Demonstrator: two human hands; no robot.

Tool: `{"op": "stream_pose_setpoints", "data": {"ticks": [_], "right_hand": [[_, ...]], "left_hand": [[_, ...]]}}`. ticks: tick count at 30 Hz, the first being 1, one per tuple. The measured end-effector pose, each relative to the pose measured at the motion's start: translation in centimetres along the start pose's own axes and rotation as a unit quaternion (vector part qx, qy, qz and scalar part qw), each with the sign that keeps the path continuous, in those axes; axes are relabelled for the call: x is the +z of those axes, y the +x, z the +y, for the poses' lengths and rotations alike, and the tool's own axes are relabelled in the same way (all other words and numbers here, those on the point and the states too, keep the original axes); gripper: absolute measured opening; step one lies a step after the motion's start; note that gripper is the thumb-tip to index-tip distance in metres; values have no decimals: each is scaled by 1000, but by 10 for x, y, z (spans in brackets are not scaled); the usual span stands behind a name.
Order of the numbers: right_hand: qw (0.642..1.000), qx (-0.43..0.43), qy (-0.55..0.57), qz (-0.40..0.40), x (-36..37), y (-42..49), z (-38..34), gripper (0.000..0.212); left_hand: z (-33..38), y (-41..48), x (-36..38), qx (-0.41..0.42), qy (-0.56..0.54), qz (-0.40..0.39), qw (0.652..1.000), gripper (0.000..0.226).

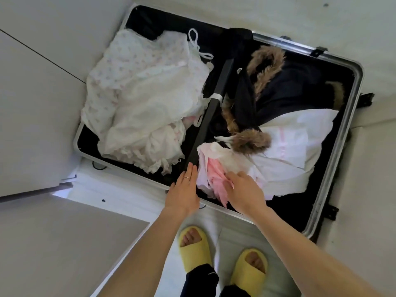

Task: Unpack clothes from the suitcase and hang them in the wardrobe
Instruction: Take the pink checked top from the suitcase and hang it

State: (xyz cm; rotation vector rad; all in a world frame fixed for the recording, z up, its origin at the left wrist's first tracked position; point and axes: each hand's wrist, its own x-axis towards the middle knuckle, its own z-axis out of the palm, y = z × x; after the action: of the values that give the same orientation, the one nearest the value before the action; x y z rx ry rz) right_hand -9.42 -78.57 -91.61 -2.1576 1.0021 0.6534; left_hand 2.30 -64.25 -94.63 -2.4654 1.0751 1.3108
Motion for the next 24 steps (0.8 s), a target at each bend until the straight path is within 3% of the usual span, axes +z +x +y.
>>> {"op": "stream_pose_setpoints", "data": {"ticks": [4,12,17,21,22,24], "right_hand": [[995,-27,94,21,-34,-30,-13,25],[964,9,253,78,-186,-136,-57,27],[893,-26,420,161,-319,-230,-114,36],[850,-73,481,202,-411,-299,-153,32],[838,-84,497,207,-437,-319,-162,31],[820,-101,523,209,-489,-366,-182,28]], "left_hand": [[3,-16,-34,-44,-35,-55,997,72],[63,-124,-172,-21,-85,-6,996,50],[120,-225,-271,38,-152,60,986,57],[158,-306,-330,108,-202,88,969,80],[167,-329,-344,132,-217,94,963,80],[184,-374,-376,162,-235,118,951,59]]}}
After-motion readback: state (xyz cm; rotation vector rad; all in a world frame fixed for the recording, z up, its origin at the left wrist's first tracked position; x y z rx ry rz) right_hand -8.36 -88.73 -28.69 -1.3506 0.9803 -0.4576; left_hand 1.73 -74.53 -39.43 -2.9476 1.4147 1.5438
